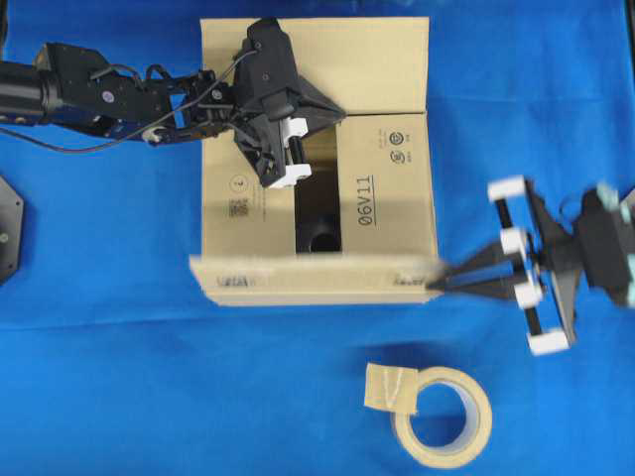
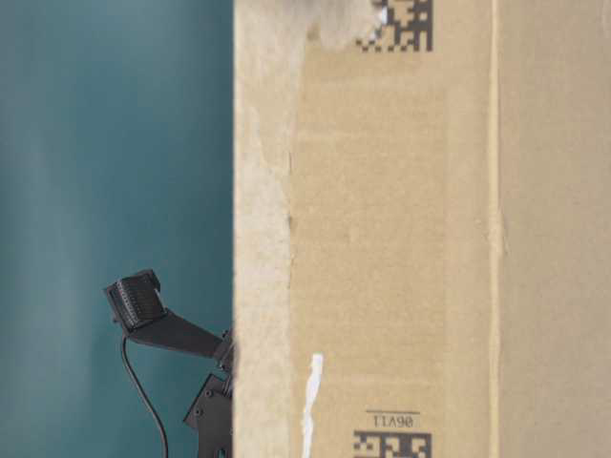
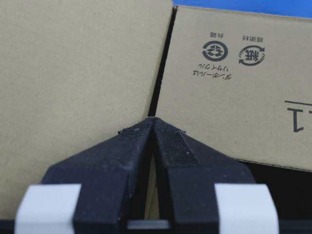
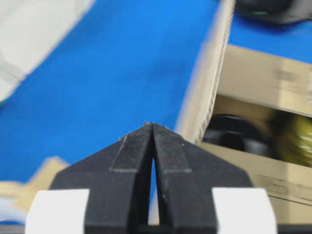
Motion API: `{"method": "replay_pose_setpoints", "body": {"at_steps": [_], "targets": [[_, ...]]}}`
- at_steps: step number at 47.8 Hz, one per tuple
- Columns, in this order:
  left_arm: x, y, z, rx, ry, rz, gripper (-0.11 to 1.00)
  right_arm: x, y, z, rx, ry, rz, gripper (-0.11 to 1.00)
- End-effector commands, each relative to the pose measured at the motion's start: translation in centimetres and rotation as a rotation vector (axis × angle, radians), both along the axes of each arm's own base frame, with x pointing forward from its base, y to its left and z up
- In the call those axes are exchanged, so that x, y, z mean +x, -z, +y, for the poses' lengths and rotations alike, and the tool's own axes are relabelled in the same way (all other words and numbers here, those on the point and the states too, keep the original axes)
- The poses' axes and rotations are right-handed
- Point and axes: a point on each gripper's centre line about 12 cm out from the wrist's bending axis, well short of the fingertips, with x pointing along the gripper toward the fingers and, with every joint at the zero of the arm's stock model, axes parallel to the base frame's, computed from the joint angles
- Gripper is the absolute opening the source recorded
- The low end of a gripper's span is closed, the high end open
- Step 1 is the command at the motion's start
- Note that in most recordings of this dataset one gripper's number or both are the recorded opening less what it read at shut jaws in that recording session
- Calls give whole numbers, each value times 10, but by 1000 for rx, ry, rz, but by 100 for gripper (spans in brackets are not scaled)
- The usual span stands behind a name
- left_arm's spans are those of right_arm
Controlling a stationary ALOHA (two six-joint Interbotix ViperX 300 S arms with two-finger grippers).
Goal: Close the cardboard box.
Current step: 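Swing the right gripper under the front flap and fold it up over the box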
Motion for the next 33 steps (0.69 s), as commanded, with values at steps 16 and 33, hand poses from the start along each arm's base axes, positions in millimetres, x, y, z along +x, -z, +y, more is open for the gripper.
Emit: {"method": "replay_pose_setpoints", "body": {"at_steps": [16,33], "targets": [[1,-11,1,7,-3,-30,1,12,29,-45,4,168,145,0],[1,-12,1,5,-3,-32,1,23,53,-47,14,186,230,0]]}}
